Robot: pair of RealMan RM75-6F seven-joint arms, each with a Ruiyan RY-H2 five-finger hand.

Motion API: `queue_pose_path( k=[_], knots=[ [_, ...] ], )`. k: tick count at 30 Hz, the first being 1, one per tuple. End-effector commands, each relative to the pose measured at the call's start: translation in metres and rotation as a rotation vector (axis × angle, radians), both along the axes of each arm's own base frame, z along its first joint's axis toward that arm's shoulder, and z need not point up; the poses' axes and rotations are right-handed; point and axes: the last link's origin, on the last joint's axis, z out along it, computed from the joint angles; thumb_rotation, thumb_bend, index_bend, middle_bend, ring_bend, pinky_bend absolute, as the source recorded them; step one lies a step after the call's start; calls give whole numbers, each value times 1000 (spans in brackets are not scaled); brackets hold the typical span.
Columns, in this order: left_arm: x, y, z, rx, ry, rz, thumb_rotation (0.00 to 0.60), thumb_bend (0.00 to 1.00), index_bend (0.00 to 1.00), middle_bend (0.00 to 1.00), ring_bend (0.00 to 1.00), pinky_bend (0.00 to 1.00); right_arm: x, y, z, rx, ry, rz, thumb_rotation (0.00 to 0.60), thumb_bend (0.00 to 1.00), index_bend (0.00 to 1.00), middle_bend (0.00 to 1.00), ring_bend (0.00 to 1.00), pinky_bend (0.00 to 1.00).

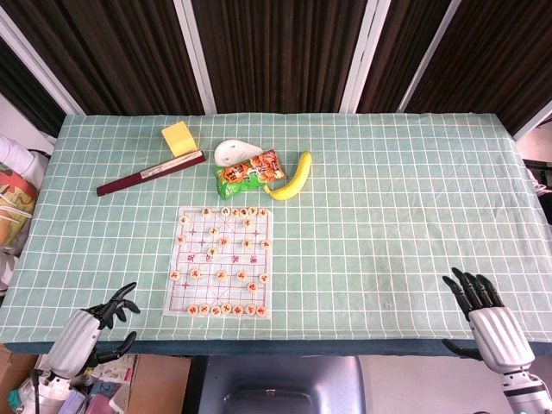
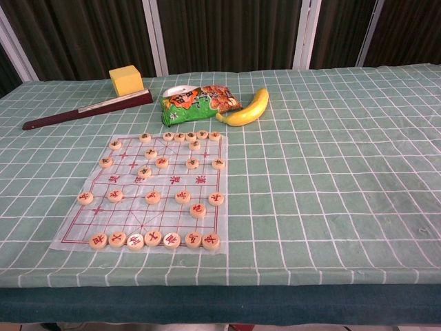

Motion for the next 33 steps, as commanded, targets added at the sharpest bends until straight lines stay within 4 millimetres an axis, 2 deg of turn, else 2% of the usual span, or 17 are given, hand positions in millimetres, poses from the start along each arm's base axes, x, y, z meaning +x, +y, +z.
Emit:
queue_pose_path(
  k=[1,4,8,14,19,26,33],
  knots=[
    [47,42,-52,-18,38,-8,600,365,143,1000,1000,1000,-1,-2,-1,6,1,-6,600,219,0,0,0,0],
    [66,66,-73,24,112,35,600,365,171,1000,1000,1000,-2,-4,-2,15,4,-10,600,220,0,0,0,0],
    [82,84,-95,20,156,65,600,373,209,1000,1000,1000,-4,-7,-5,30,6,-22,600,219,0,0,0,0],
    [93,108,-123,-10,209,134,600,373,242,1000,1000,1000,-5,-9,-5,33,6,-31,600,219,0,0,0,0],
    [101,119,-142,-4,255,151,600,373,291,1000,1000,1000,-5,-9,-3,29,0,-32,600,220,0,0,0,0],
    [94,127,-163,0,344,186,600,376,346,1000,1000,1000,-6,-8,0,23,-9,-32,600,220,0,0,0,0],
    [77,132,-167,11,410,220,600,384,349,1000,1000,1000,-7,-7,3,22,-14,-28,600,220,0,0,0,0]
  ],
)
